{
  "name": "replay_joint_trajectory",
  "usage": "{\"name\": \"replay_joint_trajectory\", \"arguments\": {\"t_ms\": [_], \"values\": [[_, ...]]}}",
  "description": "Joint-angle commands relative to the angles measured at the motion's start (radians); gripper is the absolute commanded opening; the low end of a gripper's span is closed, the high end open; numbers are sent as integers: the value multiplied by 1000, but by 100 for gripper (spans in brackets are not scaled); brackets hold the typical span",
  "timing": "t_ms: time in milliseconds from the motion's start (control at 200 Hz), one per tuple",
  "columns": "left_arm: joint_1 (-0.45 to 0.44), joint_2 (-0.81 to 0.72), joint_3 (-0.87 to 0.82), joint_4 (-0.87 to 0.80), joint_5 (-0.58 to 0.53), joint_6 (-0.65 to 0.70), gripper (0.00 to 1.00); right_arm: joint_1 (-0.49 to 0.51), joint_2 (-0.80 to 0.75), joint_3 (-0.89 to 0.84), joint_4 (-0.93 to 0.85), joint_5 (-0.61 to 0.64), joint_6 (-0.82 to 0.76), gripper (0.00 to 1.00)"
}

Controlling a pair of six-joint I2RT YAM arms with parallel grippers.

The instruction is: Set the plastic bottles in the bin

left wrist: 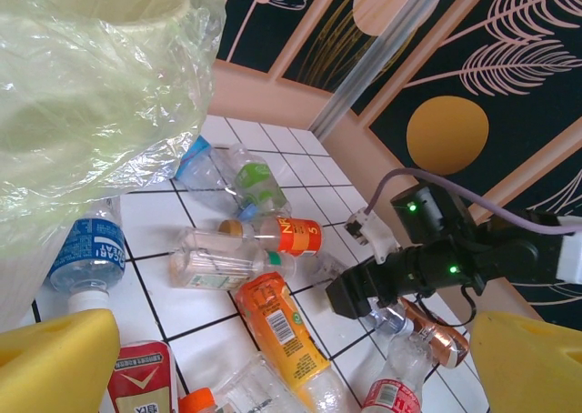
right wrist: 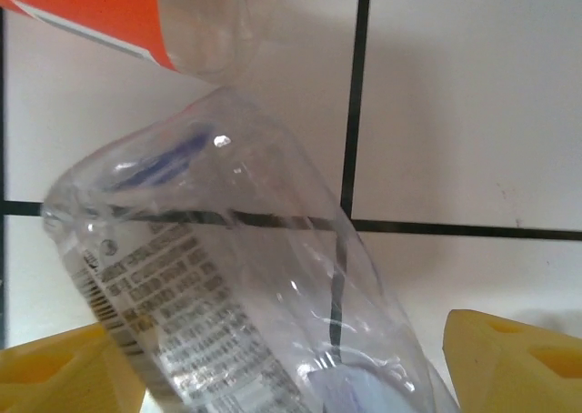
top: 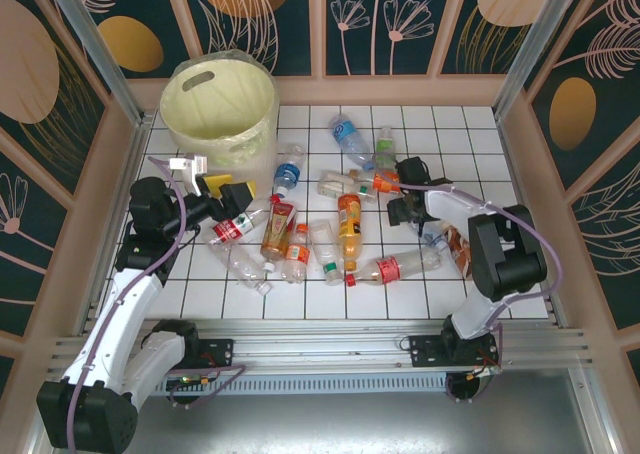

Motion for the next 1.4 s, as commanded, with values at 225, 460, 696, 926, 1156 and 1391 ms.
{"name": "replay_joint_trajectory", "arguments": {"t_ms": [225, 460, 696, 926, 1156, 1391], "values": [[-4, 3, 7, 1, -8, 19, 99, 3, 64, 59, 56, 105, -66, 75], [-4, 34, 12, -1, -17, 30, 99, 5, 41, 37, 119, 137, -65, 65], [-4, 49, 34, -18, -46, 36, 99, 6, 31, 27, 162, 146, -69, 61], [-4, 52, 43, -25, -72, 21, 99, 7, -30, 10, 183, 153, -61, 59], [-4, 52, 62, -31, -97, 17, 99, 6, -67, 6, 193, 134, -57, 55], [-9, 66, 84, -38, -95, 8, 99, 2, -109, 1, 202, 118, -52, 54]]}}
